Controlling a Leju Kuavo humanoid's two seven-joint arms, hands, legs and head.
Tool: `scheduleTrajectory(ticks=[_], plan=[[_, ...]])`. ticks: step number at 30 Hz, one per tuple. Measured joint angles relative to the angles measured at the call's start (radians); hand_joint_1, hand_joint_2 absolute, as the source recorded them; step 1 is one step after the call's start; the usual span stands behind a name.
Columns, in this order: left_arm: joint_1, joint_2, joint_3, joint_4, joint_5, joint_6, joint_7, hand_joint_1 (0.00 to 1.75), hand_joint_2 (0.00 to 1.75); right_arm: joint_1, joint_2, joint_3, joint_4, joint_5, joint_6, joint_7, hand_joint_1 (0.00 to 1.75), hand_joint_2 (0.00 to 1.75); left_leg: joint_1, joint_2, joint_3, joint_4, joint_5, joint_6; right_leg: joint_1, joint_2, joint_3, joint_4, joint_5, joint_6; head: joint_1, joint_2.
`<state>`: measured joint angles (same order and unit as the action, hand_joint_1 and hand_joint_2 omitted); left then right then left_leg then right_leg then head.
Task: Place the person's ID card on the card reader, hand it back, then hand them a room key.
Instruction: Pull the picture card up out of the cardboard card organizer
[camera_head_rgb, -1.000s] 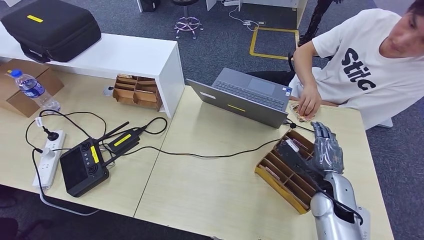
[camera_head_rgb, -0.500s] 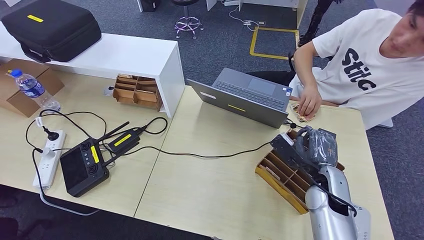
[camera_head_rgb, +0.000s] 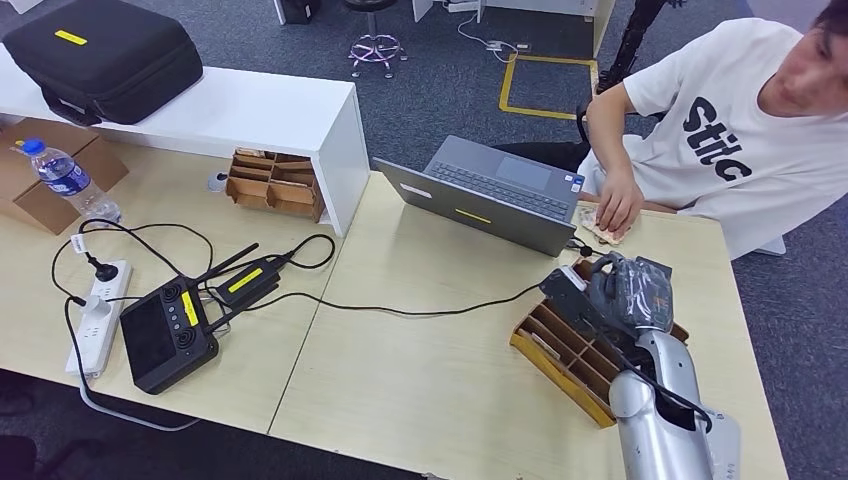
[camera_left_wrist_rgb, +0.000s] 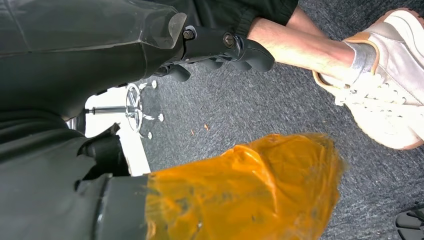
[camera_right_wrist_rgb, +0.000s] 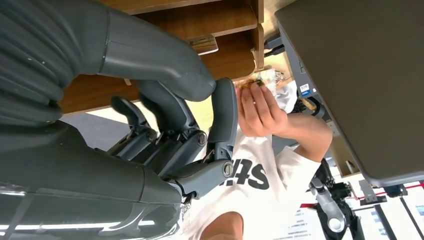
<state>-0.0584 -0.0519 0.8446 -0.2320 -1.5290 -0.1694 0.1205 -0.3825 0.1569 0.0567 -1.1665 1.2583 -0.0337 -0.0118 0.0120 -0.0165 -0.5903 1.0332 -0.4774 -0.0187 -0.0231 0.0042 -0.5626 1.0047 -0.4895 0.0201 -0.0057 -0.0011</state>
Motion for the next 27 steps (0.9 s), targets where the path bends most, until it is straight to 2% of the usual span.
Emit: scheduleTrajectory(ticks=[1, 27], plan=[[0.000, 0.000, 0.000, 0.000, 0.000, 0.000, 0.000, 0.00, 0.00, 0.000, 0.000, -0.001, 0.000, 0.001, -0.001, -0.001, 0.00, 1.75, 0.000, 0.000, 0.000, 0.000, 0.000, 0.000, 0.000, 0.000, 0.000, 0.000, 0.000, 0.000, 0.000, 0.000], [0.001, 0.000, 0.000, 0.000, 0.000, 0.001, 0.000, 0.00, 0.00, 0.001, 0.029, -0.066, -0.019, -0.021, -0.010, -0.023, 0.00, 1.75, 0.000, 0.000, 0.001, 0.000, 0.000, 0.000, 0.000, 0.000, 0.000, 0.000, 0.000, 0.000, 0.000, 0.000]])
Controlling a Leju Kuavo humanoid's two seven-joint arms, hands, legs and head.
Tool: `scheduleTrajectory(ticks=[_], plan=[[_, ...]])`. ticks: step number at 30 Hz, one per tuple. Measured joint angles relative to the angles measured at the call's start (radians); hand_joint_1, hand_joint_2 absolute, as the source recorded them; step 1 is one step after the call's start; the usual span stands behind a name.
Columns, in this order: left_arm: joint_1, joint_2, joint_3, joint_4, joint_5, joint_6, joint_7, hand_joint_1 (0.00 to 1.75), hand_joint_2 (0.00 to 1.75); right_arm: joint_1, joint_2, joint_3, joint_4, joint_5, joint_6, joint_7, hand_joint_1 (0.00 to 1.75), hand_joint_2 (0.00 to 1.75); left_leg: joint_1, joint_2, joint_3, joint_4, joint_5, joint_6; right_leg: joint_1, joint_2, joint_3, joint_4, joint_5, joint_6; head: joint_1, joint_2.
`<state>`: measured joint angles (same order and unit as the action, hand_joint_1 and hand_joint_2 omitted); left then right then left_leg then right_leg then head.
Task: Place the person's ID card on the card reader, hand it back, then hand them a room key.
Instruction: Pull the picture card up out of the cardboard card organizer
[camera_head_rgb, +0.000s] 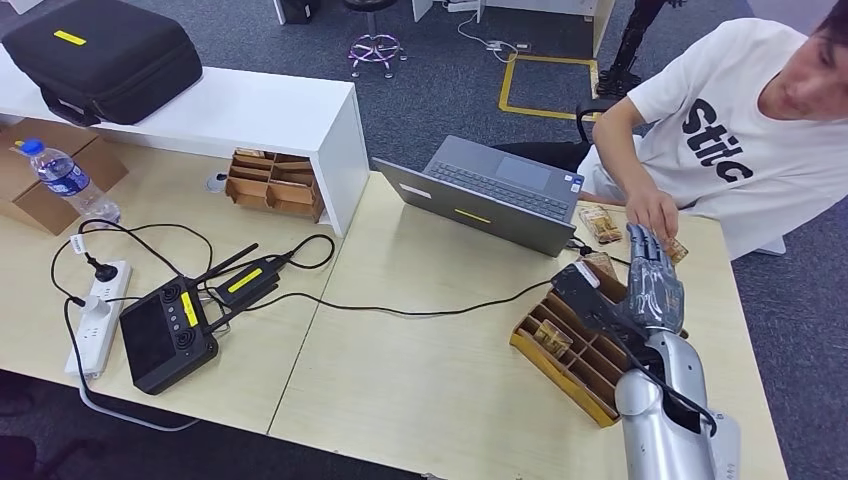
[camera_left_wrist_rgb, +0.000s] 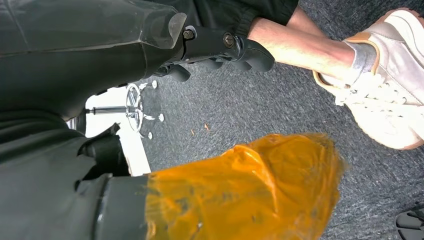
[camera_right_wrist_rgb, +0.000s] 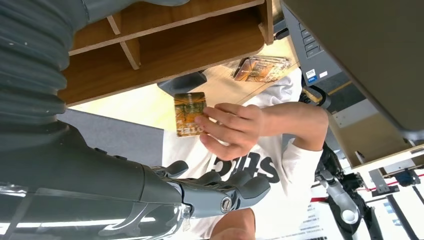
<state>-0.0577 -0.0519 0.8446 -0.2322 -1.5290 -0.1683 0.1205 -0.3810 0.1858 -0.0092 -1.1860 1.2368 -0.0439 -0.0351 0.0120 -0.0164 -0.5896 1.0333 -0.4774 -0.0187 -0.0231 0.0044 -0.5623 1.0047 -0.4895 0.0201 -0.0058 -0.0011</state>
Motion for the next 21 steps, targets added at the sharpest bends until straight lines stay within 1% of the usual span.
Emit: scheduleTrajectory(ticks=[21], plan=[[0.000, 0.000, 0.000, 0.000, 0.000, 0.000, 0.000, 0.00, 0.00, 0.005, 0.002, -0.008, -0.006, -0.004, -0.002, -0.006, 0.00, 1.75, 0.000, 0.000, 0.000, 0.000, 0.000, 0.000, 0.000, 0.000, 0.000, 0.000, 0.000, 0.000, 0.000, 0.000]])
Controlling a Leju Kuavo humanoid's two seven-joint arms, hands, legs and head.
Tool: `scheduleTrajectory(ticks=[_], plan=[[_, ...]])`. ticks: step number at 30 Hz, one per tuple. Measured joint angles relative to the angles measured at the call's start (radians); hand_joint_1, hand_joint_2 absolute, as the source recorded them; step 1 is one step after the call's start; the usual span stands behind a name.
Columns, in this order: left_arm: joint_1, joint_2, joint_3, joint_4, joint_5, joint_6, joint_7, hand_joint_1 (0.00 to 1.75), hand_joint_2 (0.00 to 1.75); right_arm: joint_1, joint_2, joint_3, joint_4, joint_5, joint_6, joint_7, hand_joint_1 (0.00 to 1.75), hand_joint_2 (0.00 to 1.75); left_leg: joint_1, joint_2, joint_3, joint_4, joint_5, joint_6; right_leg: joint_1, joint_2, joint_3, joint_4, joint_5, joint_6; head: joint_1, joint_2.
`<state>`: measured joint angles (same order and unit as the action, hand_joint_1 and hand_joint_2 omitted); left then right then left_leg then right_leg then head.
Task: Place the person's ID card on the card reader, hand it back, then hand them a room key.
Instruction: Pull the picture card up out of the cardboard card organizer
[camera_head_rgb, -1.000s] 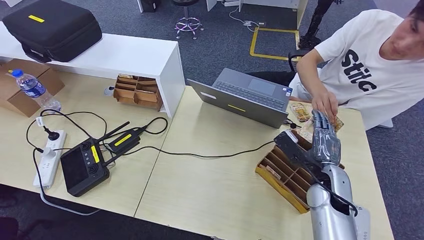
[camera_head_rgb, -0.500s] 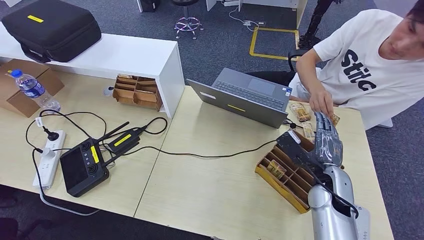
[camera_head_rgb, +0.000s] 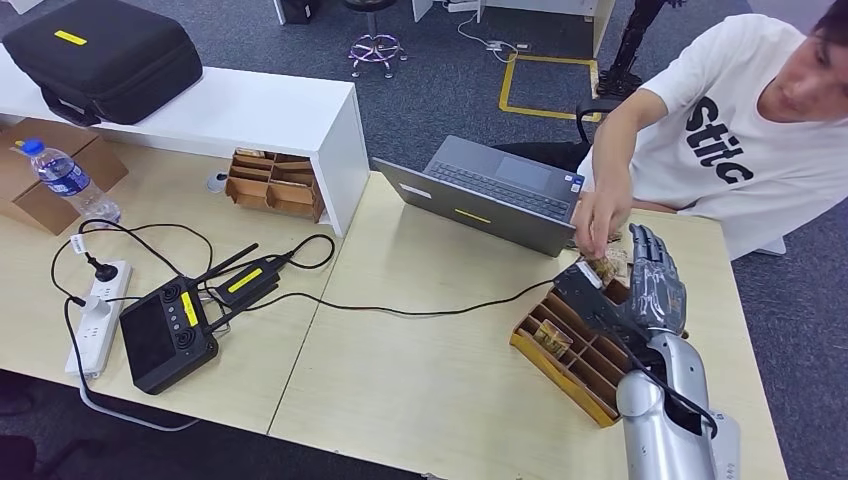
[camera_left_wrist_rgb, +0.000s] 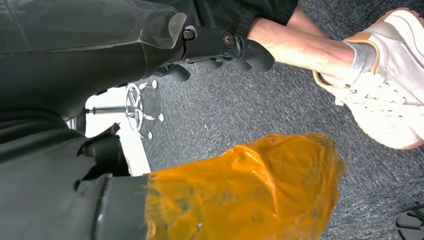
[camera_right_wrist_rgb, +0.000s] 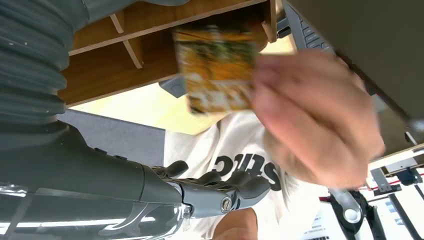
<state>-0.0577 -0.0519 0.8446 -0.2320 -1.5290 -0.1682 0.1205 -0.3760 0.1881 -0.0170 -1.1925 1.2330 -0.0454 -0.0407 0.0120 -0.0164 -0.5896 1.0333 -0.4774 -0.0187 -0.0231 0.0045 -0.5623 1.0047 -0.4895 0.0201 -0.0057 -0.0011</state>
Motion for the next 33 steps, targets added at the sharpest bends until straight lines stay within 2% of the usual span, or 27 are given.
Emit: scheduleTrajectory(ticks=[17, 28, 33], plan=[[0.000, -0.001, 0.000, 0.000, 0.000, 0.001, 0.000, 0.00, 0.00, 0.022, 0.000, -0.003, -0.034, -0.019, -0.010, -0.024, 0.00, 1.75, 0.000, 0.000, 0.000, 0.000, 0.000, 0.000, 0.000, 0.000, 0.000, 0.000, 0.000, 0.000, 0.000, 0.000], [0.002, -0.001, 0.000, 0.000, 0.002, 0.005, 0.003, 0.00, 0.00, 0.116, 0.000, -0.004, -0.214, -0.104, -0.009, -0.061, 0.00, 1.75, 0.000, 0.000, 0.000, 0.000, 0.000, 0.000, 0.000, 0.000, 0.000, 0.000, 0.000, 0.000, 0.000, 0.000], [0.002, -0.001, 0.000, 0.000, 0.001, 0.004, 0.003, 0.00, 0.00, 0.126, 0.000, -0.006, -0.224, -0.096, 0.004, -0.051, 0.00, 1.75, 0.000, 0.000, 0.000, 0.000, 0.000, 0.000, 0.000, 0.000, 0.000, 0.000, 0.000, 0.000, 0.000, 0.000]])
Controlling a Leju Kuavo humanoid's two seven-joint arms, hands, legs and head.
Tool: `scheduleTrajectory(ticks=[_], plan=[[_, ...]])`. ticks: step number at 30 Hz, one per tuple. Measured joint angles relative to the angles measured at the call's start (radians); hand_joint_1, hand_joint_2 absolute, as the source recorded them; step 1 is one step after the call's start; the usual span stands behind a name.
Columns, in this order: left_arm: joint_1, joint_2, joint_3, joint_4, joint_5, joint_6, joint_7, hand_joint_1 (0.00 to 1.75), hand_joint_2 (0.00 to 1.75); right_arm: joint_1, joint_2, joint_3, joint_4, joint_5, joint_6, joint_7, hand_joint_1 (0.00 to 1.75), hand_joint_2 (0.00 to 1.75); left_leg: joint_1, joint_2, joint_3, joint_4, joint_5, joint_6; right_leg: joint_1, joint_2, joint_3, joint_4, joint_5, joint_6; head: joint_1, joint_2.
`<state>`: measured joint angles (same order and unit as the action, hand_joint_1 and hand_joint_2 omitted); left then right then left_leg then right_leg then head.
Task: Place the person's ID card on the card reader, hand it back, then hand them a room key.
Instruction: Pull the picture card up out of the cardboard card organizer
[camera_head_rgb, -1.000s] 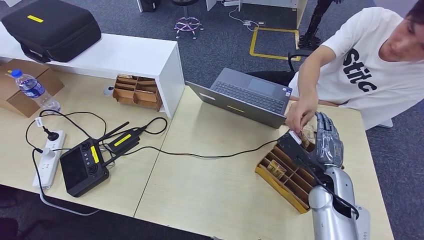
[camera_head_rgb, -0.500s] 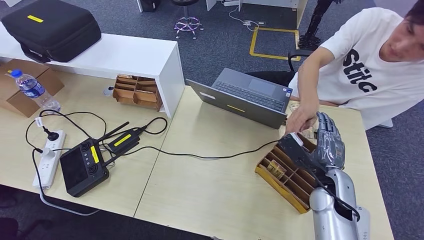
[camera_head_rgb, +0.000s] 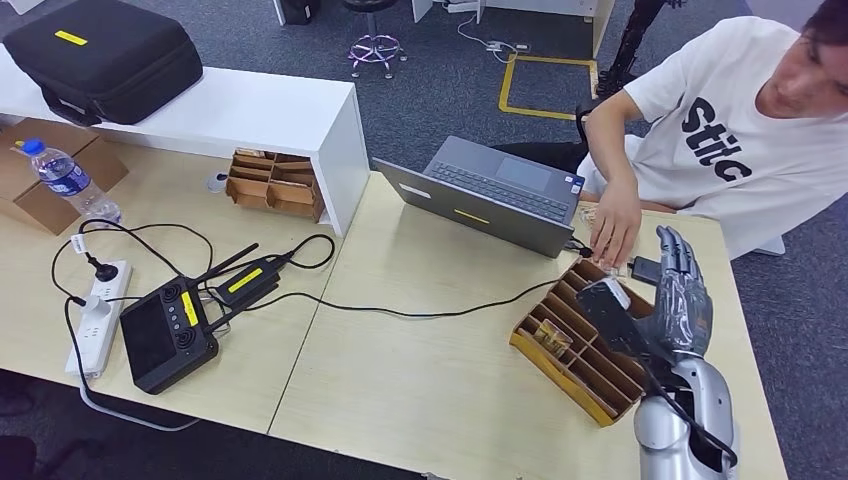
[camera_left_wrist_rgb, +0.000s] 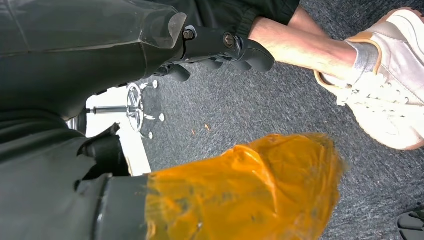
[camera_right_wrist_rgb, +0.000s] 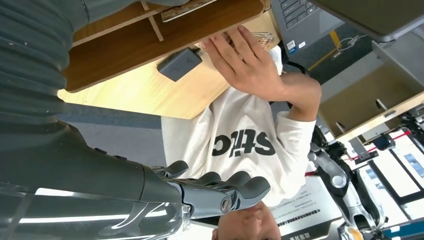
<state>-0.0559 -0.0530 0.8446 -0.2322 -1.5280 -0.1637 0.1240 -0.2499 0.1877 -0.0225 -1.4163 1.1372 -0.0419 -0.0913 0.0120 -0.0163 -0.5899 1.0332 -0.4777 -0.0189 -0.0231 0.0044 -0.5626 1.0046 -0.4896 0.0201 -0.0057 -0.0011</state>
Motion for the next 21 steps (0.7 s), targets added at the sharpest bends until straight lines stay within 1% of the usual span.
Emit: scheduleTrajectory(ticks=[8, 21], plan=[[0.000, 0.000, 0.000, 0.000, -0.001, 0.000, 0.000, 0.00, 0.00, -0.013, 0.000, 0.000, 0.062, 0.041, -0.001, 0.023, 0.00, 1.75, 0.000, 0.000, 0.000, 0.000, 0.000, 0.000, 0.000, 0.000, 0.000, 0.000, 0.000, 0.000, 0.000, 0.000], [-0.001, 0.000, 0.000, 0.000, -0.001, -0.001, 0.000, 0.00, 0.00, -0.039, 0.000, 0.001, 0.148, 0.078, -0.013, 0.035, 0.00, 1.75, 0.000, 0.000, 0.000, 0.000, 0.000, 0.000, 0.000, 0.000, 0.000, 0.000, 0.000, 0.000, 0.000, 0.000]])
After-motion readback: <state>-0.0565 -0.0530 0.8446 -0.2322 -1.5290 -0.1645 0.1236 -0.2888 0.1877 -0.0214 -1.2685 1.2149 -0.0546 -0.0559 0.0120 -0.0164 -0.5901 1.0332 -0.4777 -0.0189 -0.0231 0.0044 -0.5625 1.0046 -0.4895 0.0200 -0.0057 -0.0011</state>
